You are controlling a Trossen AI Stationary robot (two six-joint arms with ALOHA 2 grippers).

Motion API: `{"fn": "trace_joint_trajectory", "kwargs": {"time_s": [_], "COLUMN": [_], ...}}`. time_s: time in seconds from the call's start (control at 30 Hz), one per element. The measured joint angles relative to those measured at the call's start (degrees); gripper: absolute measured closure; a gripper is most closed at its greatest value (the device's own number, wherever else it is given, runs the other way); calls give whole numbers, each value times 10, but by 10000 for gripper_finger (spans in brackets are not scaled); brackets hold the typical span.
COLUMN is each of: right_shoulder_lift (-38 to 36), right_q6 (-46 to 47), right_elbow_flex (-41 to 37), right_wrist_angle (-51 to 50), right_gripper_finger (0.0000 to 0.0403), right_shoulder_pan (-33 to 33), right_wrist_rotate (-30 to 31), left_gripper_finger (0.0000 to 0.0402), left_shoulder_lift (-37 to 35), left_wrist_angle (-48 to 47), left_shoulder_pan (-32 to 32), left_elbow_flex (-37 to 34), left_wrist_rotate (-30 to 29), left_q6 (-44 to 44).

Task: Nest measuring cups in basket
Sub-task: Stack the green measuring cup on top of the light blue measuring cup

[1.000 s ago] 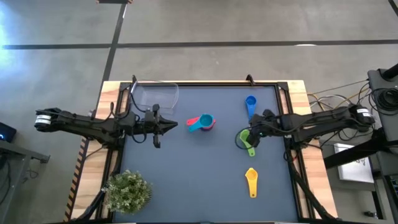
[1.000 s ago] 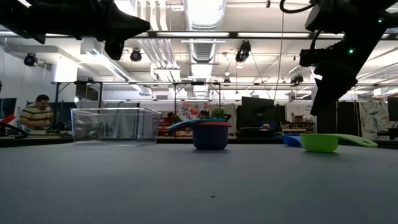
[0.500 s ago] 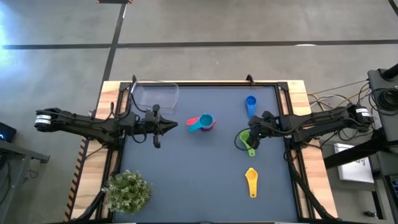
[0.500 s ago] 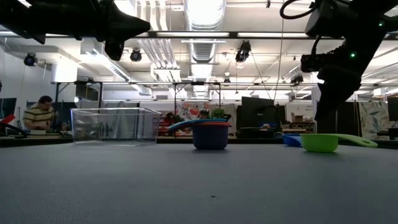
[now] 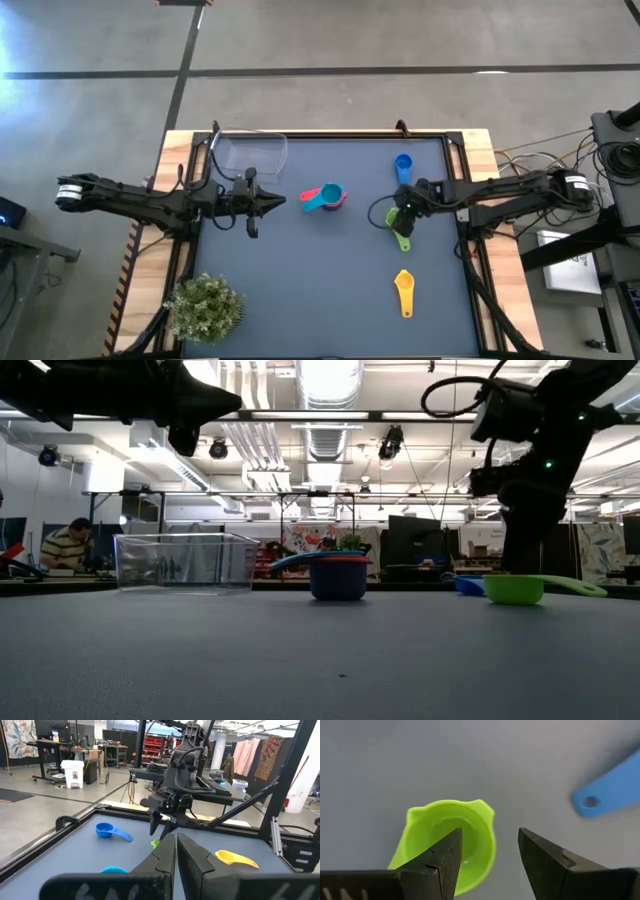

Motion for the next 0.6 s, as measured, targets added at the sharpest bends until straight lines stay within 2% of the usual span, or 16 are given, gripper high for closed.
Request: {"fn": "trace_joint_trajectory", "kwargs": {"time_s": [0.27, 0.37, 0.47, 0.6], "right_shoulder_lift": [62, 74, 79, 75], "right_q6": [-32, -49, -60, -67], "right_elbow_flex": [0, 0, 0, 0], "right_wrist_angle": [36, 45, 45, 53], "right_gripper_finger": [222, 235, 268, 333], "right_shoulder_pan": [-37, -46, -51, -51], "right_wrist_rotate": [-8, -22, -39, -42], "left_gripper_finger": [402, 402, 402, 402], "left_shoulder_lift": [0, 0, 0, 0], "left_wrist_angle": [0, 0, 0, 0], "left_shoulder_pan": [0, 0, 0, 0], "left_elbow_flex": [-1, -4, -7, -7], "left_wrist_rotate": [0, 0, 0, 0], "left_q6": [1, 0, -1, -3]}}
